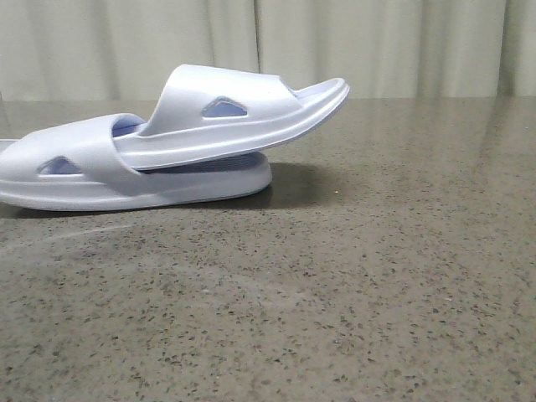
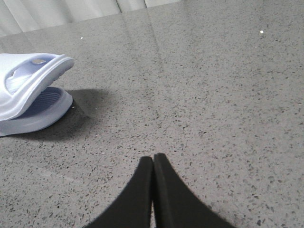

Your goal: Insert blue slippers together front up

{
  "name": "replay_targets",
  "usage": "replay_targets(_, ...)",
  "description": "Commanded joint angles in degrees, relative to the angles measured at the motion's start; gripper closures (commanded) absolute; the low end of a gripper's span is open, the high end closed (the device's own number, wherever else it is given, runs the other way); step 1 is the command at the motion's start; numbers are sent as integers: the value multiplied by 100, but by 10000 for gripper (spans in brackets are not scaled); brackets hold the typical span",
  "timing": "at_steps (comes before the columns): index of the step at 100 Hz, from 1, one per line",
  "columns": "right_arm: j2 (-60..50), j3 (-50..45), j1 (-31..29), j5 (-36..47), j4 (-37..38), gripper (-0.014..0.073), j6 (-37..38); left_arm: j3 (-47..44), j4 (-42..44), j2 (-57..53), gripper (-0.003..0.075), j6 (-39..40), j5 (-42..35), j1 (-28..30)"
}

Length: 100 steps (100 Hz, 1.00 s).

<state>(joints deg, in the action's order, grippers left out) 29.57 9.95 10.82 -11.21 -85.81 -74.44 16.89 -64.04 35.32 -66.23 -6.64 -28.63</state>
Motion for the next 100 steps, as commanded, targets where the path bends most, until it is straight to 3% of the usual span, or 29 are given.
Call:
replay_targets(1,-11,153,3,-45,-101,672,-67,154,-8,4,705,-2,-224,-52)
replay_targets(59,-11,153,3,-45,-101,672,-67,120,5,-11,705,-2,-379,-52)
replay_targets(68,-11,153,3,-45,-101,672,-67,-23,835,-110,705,72,-382,-29)
replay_targets(73,-11,153,3,-45,-101,672,-67,-136,1658,-235,705,559,-385,-13)
replay_targets(90,-11,153,3,-45,-101,672,-67,-904,4828,-848,705,4243,-686,659)
replay_targets(100,-11,153,3,-45,-101,672,-67,-1335,6158,-1482,705,5693,-582,1189)
